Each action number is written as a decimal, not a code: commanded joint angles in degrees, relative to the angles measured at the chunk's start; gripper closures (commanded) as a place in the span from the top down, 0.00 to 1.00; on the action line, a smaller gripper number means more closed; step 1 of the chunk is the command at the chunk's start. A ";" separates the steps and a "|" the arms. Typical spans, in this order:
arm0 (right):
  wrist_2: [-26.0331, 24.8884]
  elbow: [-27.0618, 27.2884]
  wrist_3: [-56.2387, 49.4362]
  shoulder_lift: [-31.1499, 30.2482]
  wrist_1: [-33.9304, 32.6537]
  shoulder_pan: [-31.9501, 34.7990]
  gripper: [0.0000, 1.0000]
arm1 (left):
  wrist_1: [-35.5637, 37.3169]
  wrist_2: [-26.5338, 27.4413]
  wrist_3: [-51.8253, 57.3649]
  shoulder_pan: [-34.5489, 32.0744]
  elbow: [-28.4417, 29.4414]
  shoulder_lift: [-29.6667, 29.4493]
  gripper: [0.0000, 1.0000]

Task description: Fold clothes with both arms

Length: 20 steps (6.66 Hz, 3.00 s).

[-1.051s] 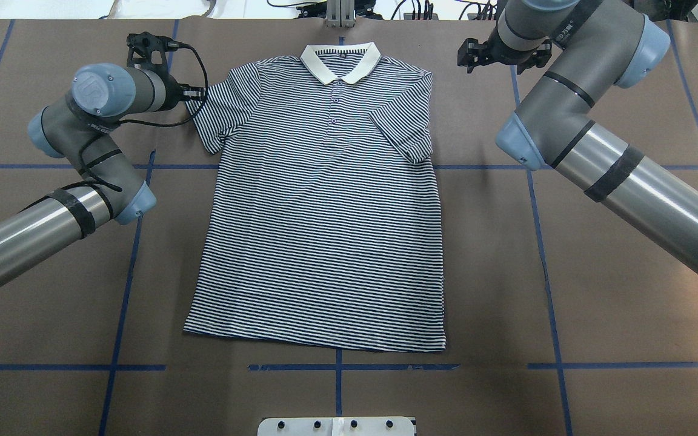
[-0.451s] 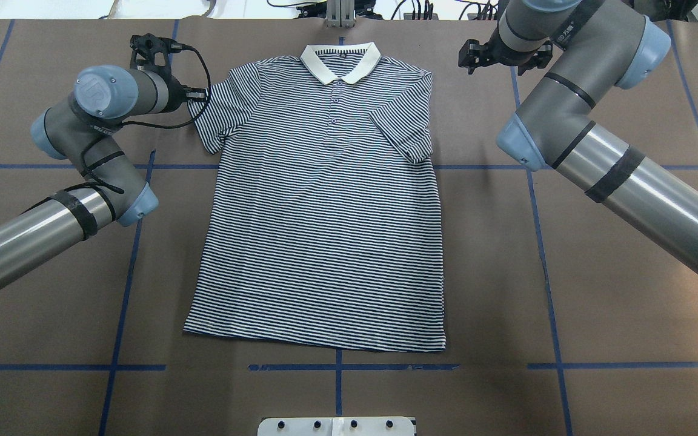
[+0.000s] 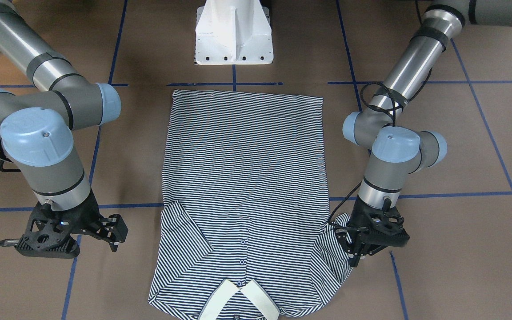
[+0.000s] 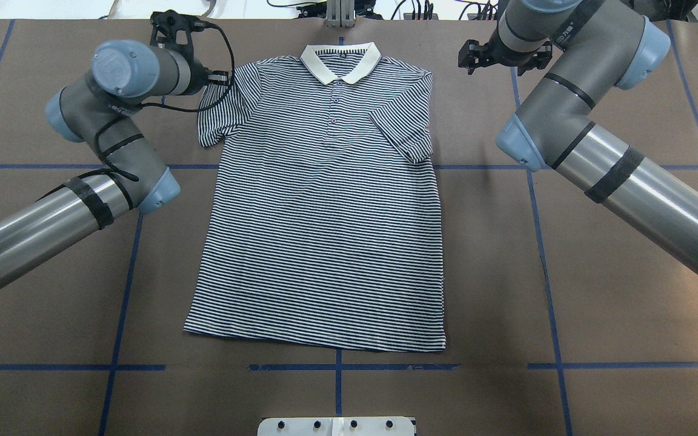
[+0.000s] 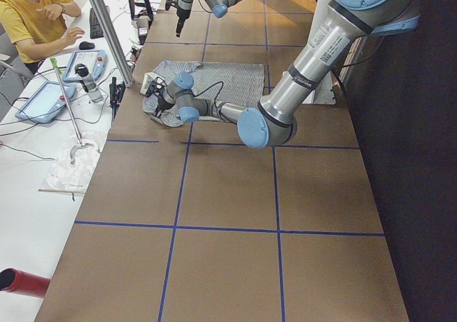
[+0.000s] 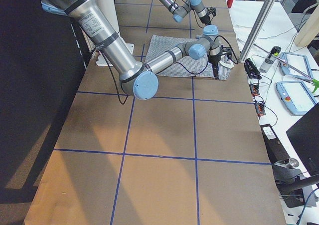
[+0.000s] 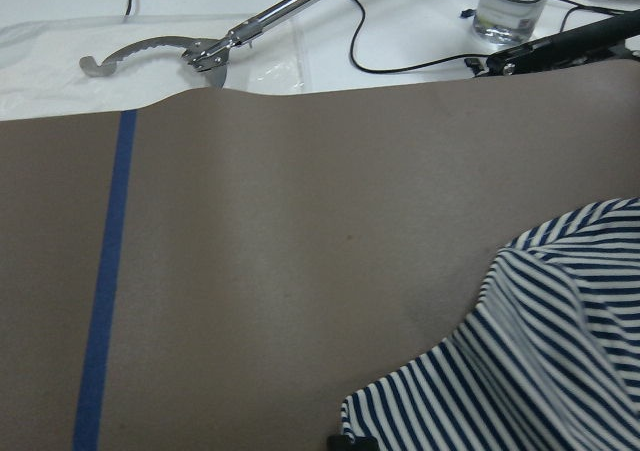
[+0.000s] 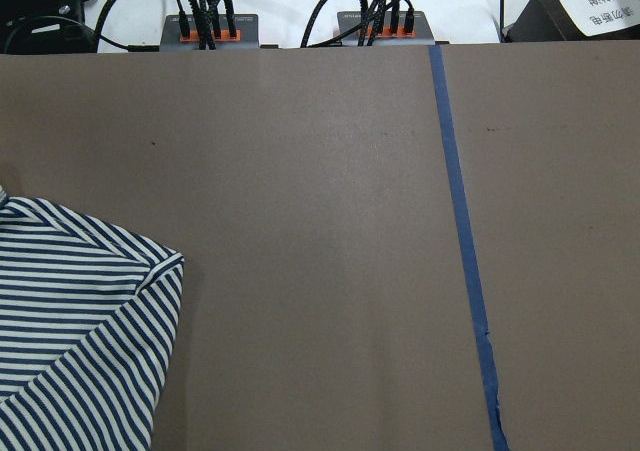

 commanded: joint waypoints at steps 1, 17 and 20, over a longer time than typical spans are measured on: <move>-0.03 0.00 0.28 -0.06 0.00 -0.01 1.00 | 13.79 1.17 -8.66 4.72 -2.84 -6.65 0.00; -30.34 43.07 44.13 -23.77 -7.91 -48.25 0.92 | 12.17 -1.66 -15.85 20.79 -55.45 43.47 1.00; -30.35 43.94 44.13 -24.93 -7.56 -48.09 0.94 | 13.30 6.71 -30.67 32.52 -55.74 44.47 0.49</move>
